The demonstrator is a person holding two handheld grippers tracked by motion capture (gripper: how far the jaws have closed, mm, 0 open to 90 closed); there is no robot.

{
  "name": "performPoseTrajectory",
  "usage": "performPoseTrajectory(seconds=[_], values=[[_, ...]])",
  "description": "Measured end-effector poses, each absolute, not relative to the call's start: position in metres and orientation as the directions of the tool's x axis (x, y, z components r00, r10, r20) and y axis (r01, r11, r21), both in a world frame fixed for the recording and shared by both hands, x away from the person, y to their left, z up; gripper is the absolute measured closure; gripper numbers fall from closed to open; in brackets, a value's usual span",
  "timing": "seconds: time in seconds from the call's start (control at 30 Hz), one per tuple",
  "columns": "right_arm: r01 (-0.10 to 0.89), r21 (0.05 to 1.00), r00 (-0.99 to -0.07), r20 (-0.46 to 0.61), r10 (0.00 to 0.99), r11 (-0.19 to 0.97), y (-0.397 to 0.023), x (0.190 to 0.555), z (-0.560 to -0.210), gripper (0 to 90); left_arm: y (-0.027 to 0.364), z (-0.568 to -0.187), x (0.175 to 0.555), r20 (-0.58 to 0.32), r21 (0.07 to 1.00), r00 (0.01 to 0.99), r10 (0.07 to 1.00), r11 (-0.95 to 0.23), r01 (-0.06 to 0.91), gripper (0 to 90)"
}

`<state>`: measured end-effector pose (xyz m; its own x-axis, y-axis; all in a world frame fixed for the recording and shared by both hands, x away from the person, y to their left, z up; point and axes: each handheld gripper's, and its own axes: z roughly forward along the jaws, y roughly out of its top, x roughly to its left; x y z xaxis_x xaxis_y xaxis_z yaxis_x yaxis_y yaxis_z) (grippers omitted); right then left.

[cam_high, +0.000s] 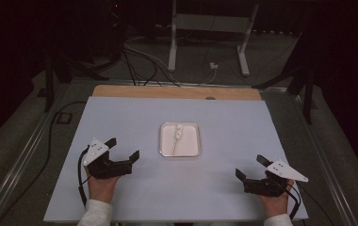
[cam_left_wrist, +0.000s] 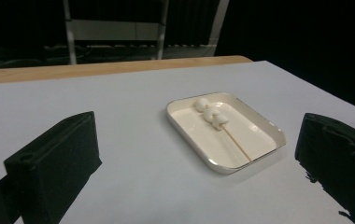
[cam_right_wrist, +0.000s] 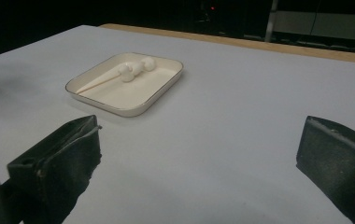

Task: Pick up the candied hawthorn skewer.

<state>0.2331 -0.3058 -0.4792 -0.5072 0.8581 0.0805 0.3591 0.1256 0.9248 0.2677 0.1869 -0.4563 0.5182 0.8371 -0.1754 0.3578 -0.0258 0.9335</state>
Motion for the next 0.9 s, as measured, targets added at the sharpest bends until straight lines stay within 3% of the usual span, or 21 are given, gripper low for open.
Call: performPoseTrajectory(seconds=[0.9], values=[[0.364, 0.924, -0.474, 0.075, 0.878, 0.117, -0.306, 0.233, -0.480, 0.0, 0.117, -0.469, 0.326, -0.209, 0.855, 0.566, 0.797, -0.132, 0.502, 1.7]])
